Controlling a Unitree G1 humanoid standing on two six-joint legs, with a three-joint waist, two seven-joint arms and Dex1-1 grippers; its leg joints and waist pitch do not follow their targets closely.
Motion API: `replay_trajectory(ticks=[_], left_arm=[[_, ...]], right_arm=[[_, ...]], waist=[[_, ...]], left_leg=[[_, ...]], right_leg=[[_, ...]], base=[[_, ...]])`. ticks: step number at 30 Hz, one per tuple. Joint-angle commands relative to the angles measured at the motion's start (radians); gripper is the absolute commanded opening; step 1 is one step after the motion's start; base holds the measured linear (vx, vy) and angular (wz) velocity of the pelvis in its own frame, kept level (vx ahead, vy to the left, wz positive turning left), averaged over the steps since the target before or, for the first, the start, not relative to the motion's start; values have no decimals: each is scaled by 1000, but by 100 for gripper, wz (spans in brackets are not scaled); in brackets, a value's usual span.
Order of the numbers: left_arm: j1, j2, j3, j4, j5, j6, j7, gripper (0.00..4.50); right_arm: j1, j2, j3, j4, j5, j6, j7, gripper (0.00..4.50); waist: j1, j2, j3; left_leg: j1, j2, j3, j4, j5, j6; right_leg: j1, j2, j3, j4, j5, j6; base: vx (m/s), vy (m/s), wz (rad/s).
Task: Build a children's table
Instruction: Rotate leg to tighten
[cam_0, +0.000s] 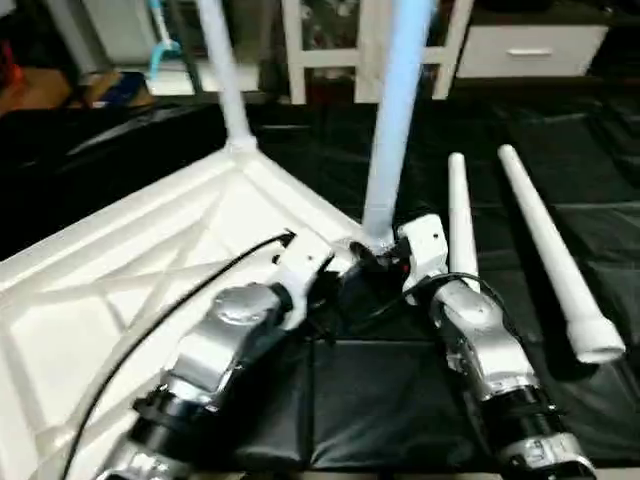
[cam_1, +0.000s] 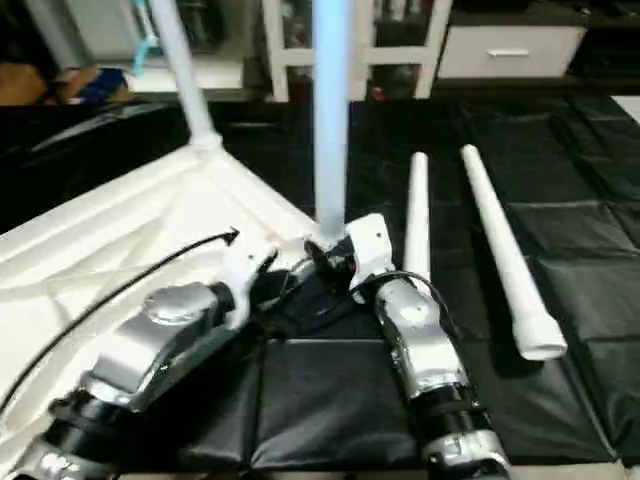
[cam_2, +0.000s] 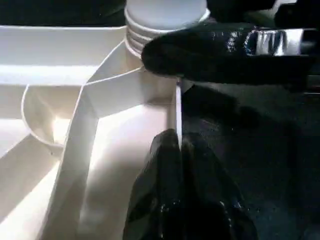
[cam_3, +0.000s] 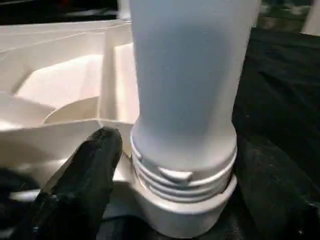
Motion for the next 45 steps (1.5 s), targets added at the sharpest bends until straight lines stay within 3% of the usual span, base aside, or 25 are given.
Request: replay_trajectory(ticks=[1, 2, 4, 5, 6, 7, 11, 12, 15, 16, 20, 23, 28, 39, 43, 45], left_arm=[[54, 54, -49, 9, 13, 33, -67, 0], [55, 55, -49, 7, 13, 33, -69, 0], [117, 159, -66, -100, -28, 53, -180, 0], [121, 165, -65, -107, -31, 55, -187, 0], [129, 178, -63, -120, -39, 60, -199, 0], [138, 195, -62, -133, -46, 61, -215, 0], [163, 249, -65, -170, -70, 62, -273, 0], [168, 259, -65, -178, -74, 62, -284, 0], [176, 271, -63, -192, -79, 69, -289, 0], [179, 276, -63, -199, -82, 74, -289, 0], [180, 277, -64, -203, -85, 78, -291, 0], [178, 273, -67, -205, -86, 82, -293, 0], [180, 276, -71, -211, -93, 87, -297, 0], [176, 262, -70, -208, -102, 100, -285, 0], [154, 199, -55, -166, -80, 116, -203, 0], [127, 143, -43, -127, -61, 126, -131, 0]], right_arm=[[-16, -27, 46, -59, 39, 13, 122, 409], [-17, -29, 46, -60, 40, 14, 125, 422], [-24, -156, 31, -94, 88, 25, 321, 422], [-24, -165, 30, -95, 90, 23, 335, 422], [-23, -184, 29, -98, 95, 19, 364, 422], [-23, -205, 26, -101, 106, 24, 400, 422], [-21, -269, 18, -108, 141, 29, 517, 422], [-22, -283, 19, -108, 147, 26, 539, 422], [-26, -304, 23, -105, 159, 31, 577, 422], [-28, -312, 27, -101, 163, 33, 593, 422], [-33, -315, 34, -81, 160, 27, 610, 398], [-34, -310, 38, -71, 157, 27, 620, 376], [-21, -306, 41, -76, 171, 41, 641, 319], [-9, -268, 13, -54, 146, 16, 548, 227], [10, -197, -2, -25, 81, 17, 334, 204], [28, -157, 6, -29, 28, 41, 201, 199]], waist=[[6, -9, -53], [4, -7, -52], [8, -6, -57], [8, -6, -57], [13, -5, -59], [16, -3, -59], [30, -7, -65], [33, -5, -62], [31, -7, -57], [31, -7, -53], [29, -7, -53], [29, -8, -56], [31, -6, -59], [28, -6, -57], [18, -5, -48], [15, -3, -41]], left_leg=[[7, 81, -46, -89, -206, 70], [3, 80, -44, -87, -188, 81], [5, 82, -44, -78, -119, 119], [5, 82, -44, -78, -119, 119], [15, 82, -39, -68, -45, 155], [14, 80, -36, -63, -14, 181], [10, 80, -38, -53, 52, 221], [11, 82, -38, -55, 38, 225], [14, 85, -39, -61, -21, 205], [17, 86, -38, -66, -69, 180], [18, 84, -38, -69, -105, 143], [16, 82, -39, -65, -80, 146], [14, 81, -39, -59, -31, 178], [13, 82, -39, -60, -54, 171], [15, 81, -41, -73, -179, 90], [16, 80, -40, -77, -209, 67]], right_leg=[[39, -71, 30, -53, -169, -228], [38, -70, 30, -49, -150, -234], [43, -68, 27, -36, -58, -264], [43, -68, 27, -36, -58, -264], [38, -62, 26, -25, 53, -290], [37, -62, 25, -22, 84, -307], [39, -63, 24, -11, 118, -318], [36, -63, 22, -14, 83, -318], [35, -62, 22, -21, -12, -313], [34, -61, 22, -28, -73, -307], [34, -61, 25, -31, -104, -296], [36, -62, 26, -27, -67, -296], [37, -62, 23, -22, -13, -306], [37, -62, 23, -24, -56, -307], [33, -61, 25, -40, -213, -270], [27, -60, 27, -47, -253, -252]], base=[[0, 0, 0], [0, 0, 0], [54, -20, -4], [61, -17, 2], [53, -12, 4], [53, -12, 4], [0, 0, 0], [0, 0, 0], [0, 0, 0], [0, 0, 0], [0, 0, 0], [0, 0, 0], [0, 0, 0], [0, 0, 0], [0, 0, 0], [0, 0, 0]])
